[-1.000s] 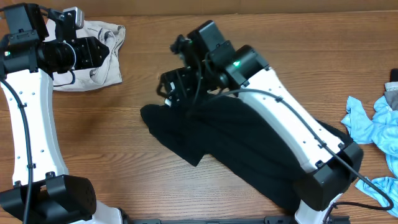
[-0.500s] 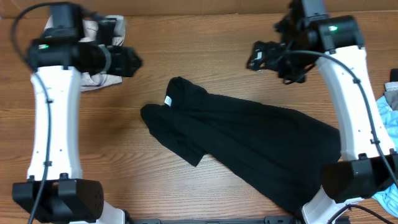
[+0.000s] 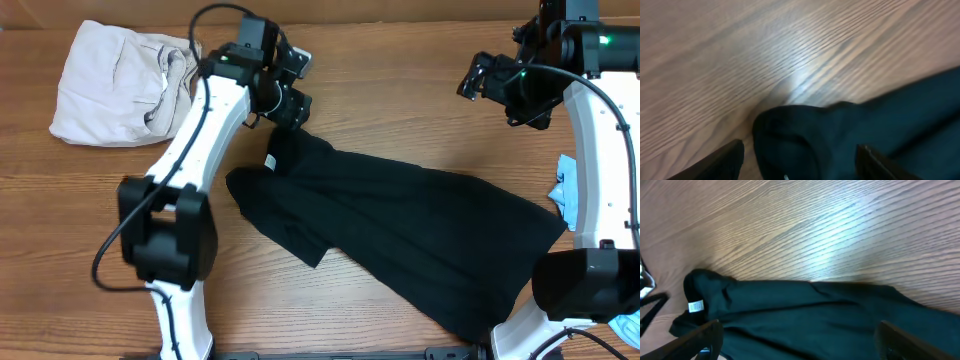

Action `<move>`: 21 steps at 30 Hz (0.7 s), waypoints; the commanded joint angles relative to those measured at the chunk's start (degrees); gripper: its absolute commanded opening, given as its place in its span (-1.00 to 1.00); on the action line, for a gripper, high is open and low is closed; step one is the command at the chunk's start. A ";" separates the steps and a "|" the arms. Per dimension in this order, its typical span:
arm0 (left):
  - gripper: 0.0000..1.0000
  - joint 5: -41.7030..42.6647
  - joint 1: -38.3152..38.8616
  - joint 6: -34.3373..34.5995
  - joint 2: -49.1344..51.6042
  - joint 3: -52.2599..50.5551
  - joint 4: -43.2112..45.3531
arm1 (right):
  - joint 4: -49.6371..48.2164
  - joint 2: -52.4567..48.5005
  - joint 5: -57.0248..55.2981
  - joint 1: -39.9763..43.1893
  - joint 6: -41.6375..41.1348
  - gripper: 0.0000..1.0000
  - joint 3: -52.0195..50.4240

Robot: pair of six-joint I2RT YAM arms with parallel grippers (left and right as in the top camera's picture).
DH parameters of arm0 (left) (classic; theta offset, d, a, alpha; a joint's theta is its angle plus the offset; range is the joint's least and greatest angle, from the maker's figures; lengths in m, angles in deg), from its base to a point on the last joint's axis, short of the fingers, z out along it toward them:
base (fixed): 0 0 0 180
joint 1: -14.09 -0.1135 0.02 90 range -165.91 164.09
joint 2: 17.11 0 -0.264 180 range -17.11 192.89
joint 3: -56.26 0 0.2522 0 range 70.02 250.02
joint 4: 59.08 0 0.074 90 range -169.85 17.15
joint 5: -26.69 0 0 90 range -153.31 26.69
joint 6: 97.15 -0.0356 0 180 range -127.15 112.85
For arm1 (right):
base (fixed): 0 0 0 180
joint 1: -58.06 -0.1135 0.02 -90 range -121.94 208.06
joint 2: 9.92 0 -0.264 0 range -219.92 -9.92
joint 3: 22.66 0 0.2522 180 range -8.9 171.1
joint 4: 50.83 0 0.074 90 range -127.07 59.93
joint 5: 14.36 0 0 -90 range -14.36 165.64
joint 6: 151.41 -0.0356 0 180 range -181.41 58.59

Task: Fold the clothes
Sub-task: 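Grasp the t-shirt's left edge with the left gripper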

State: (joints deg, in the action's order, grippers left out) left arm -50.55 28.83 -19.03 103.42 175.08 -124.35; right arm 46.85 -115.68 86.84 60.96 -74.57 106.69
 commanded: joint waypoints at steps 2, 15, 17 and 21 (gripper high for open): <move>0.49 -1.16 -0.07 -1.97 4.04 0.76 1.14 | -0.52 1.38 -1.14 -0.26 1.44 1.00 -0.26; 0.52 -1.33 0.02 -2.54 10.69 0.76 1.03 | -3.10 -0.04 -1.11 -0.26 1.42 1.00 -3.50; 0.50 -1.33 0.11 -2.51 11.52 0.76 0.98 | -4.04 -0.04 -1.11 -0.26 1.42 1.00 -5.07; -0.10 -1.31 0.39 -2.47 12.33 0.76 0.96 | -5.95 -0.04 -1.11 -0.26 1.40 1.00 -8.24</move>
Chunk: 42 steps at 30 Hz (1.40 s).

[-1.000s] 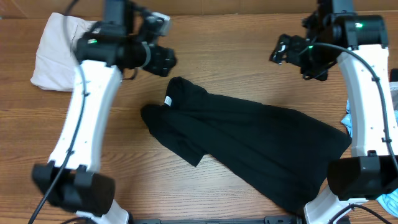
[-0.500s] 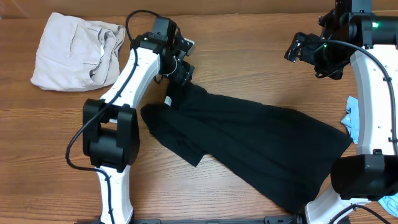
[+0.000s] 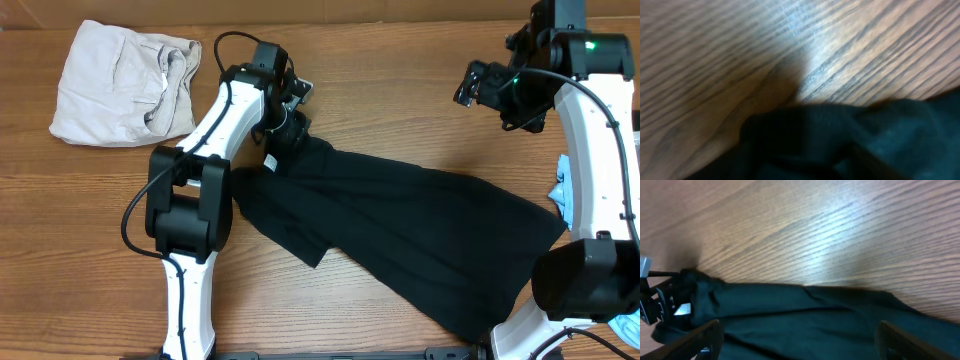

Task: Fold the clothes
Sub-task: 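Grasp the t-shirt's left edge with the left gripper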

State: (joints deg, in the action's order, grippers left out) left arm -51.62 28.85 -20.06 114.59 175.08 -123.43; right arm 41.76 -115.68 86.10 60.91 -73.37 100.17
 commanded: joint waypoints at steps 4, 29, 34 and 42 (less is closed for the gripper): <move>-0.75 -0.11 0.37 -1.22 1.14 0.98 0.15 | -1.86 -0.04 -0.37 -0.22 0.20 0.96 -3.34; -0.45 -0.07 0.04 1.77 -12.66 35.54 -18.27 | -1.57 -0.04 -0.35 -0.22 0.26 0.93 -3.76; 0.39 -0.04 0.63 1.70 -7.56 34.49 -21.81 | -1.29 -0.04 -0.37 -0.20 0.28 0.98 -3.76; 0.67 0.33 2.03 1.03 4.46 34.47 -26.25 | -1.20 -0.04 -0.37 -0.20 0.28 1.00 -3.76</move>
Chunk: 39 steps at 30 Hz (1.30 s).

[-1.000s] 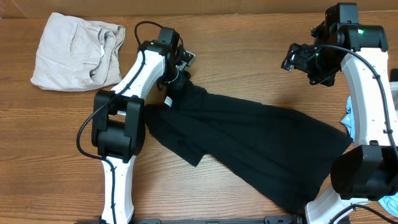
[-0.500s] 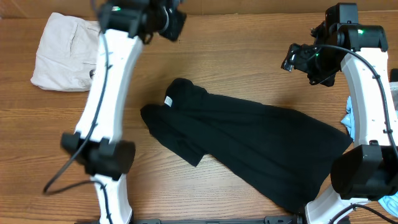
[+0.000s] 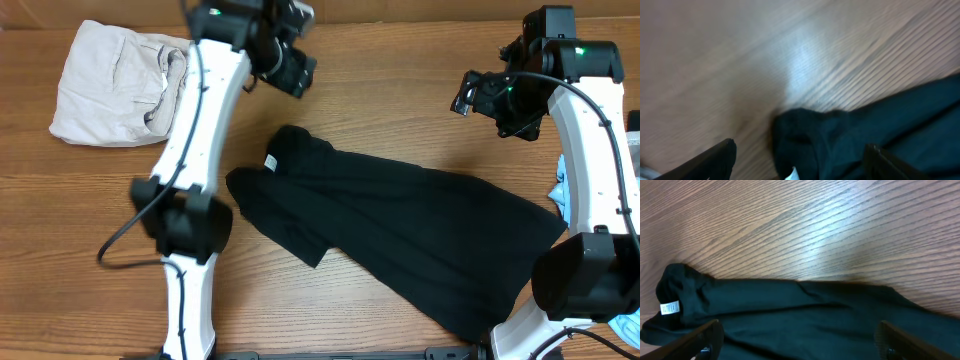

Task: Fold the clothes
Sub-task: 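Grasp the t-shirt's left edge with the left gripper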

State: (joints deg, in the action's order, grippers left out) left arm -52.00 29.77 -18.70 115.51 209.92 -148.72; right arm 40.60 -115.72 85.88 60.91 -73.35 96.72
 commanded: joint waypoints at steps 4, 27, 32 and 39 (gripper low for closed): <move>0.63 0.72 2.34 -2.21 8.81 -0.37 -2.16 | -0.13 0.00 -0.17 -0.20 0.35 1.00 -0.31; -0.03 -7.06 3.10 1.40 19.54 -0.72 -4.48 | -0.37 0.00 -0.17 -0.20 1.53 1.00 -0.31; -0.43 -7.06 3.13 1.51 19.76 -1.81 -4.02 | -0.39 0.00 -0.17 -0.20 1.53 1.00 -0.31; -0.92 -11.82 2.95 7.85 19.47 -0.20 -3.63 | -0.39 0.00 -0.17 -0.20 1.53 1.00 -0.31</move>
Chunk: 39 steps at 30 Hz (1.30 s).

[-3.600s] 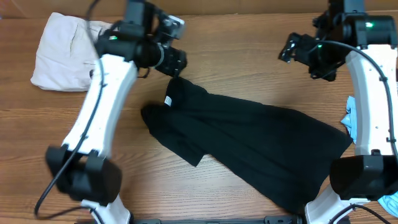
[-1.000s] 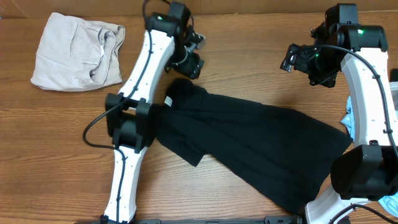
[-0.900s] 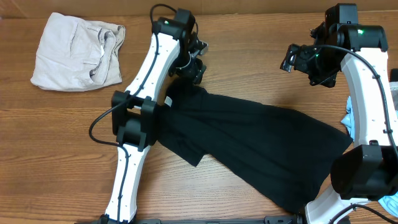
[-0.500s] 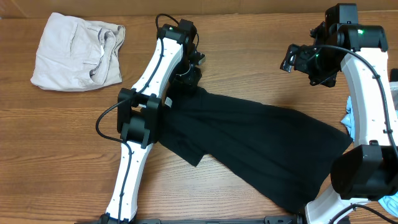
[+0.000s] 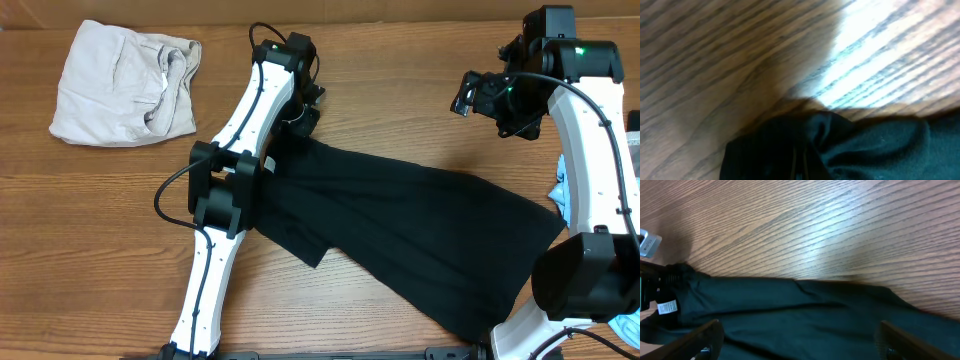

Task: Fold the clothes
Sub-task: 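Grasp the t-shirt's left edge with the left gripper, then grasp the t-shirt's right corner with the right gripper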

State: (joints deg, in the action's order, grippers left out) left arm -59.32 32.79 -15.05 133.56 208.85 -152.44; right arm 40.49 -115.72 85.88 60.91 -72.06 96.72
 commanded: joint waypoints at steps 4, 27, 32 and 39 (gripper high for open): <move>-0.92 -6.03 -1.01 5.68 0.70 8.87 -3.58 | -0.57 0.00 -0.15 -0.20 0.22 0.95 -0.31; -0.92 -3.98 -0.13 6.84 -12.04 41.18 -15.76 | -7.91 0.00 -0.20 -0.20 0.02 0.82 -6.69; -0.92 -4.00 -0.13 6.84 -12.04 41.16 -16.24 | -13.46 -0.04 -5.31 0.70 -3.23 0.80 -12.98; -0.92 -4.04 -0.20 6.84 -12.04 41.16 -16.39 | -23.17 -0.11 -14.05 3.02 -9.84 0.72 -23.52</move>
State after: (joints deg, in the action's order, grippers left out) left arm -63.14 32.50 -8.96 122.85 249.02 -168.90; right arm 19.66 -115.72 76.57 62.66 -78.36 76.70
